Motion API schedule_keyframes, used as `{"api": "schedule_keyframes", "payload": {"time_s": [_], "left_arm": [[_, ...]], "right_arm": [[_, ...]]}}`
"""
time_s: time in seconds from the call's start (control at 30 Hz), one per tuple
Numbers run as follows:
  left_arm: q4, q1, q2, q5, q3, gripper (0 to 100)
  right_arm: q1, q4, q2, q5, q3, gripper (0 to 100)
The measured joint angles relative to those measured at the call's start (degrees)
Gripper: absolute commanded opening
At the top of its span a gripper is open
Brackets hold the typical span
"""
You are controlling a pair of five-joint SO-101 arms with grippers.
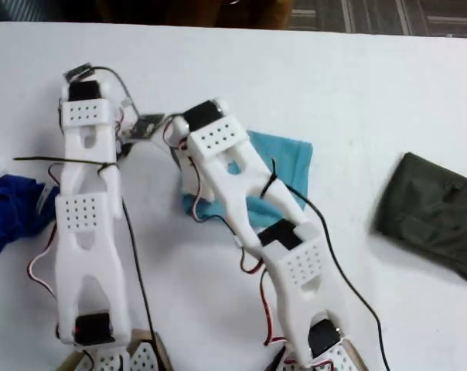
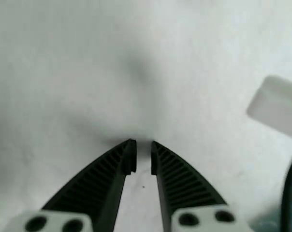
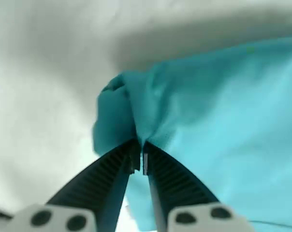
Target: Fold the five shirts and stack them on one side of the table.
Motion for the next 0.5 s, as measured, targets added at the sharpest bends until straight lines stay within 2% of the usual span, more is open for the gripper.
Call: {"api": "schedule_keyframes", "payload": {"time_s": [0.5], "left_arm": [[-0.2,-0.4,0.0,0.4,0.0,7]], "right_arm": [[-0.4,0.0,-1.2,0.0,5.3,1.9]]}}
